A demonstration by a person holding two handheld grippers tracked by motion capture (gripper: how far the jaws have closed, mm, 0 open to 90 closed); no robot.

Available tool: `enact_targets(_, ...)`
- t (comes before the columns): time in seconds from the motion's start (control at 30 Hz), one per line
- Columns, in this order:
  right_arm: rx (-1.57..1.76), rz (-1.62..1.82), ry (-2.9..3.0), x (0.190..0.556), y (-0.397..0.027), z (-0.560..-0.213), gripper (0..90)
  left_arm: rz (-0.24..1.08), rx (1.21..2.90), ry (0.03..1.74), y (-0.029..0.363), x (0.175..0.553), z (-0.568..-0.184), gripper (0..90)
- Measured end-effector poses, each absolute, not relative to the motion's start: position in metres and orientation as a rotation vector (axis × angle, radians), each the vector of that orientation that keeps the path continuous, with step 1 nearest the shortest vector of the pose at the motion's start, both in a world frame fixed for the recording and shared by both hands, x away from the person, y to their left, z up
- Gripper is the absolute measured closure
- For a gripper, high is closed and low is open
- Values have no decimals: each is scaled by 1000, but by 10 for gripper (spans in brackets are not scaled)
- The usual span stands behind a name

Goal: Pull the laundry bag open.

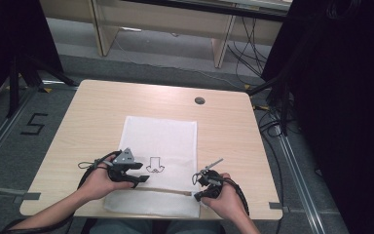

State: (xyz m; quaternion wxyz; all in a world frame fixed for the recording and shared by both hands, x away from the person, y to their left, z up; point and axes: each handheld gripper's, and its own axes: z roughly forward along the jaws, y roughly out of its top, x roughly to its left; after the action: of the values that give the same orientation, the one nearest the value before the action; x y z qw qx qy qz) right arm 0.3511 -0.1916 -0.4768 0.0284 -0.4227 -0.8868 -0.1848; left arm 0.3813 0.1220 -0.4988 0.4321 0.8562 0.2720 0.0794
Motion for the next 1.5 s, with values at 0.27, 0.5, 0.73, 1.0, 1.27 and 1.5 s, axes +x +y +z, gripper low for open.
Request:
enact_targets(0.27, -1268, -553, -2753, 353, -183, -481, 900, 208, 2137, 648, 115, 379, -495, 443)
enact_targets(0.5, -1309, -552, -2697, 352, -183, -481, 900, 219, 2140, 592, 103, 381, -490, 447)
enact_targets(0.73, -1312, -636, -2772, 354, -188, -470, 900, 194, 2156, 538, 94, 378, -487, 454)
enact_targets(1.0, -1329, -603, -2742, 357, -198, -476, 900, 197, 2180, 510, 85, 378, -487, 457)
enact_targets(1.27, -1324, -589, -2744, 358, -194, -479, 900, 148, 2186, 475, 67, 375, -489, 465)
enact_targets(1.5, -1308, -579, -2738, 358, -189, -481, 900, 119, 2197, 442, 58, 372, -489, 479)
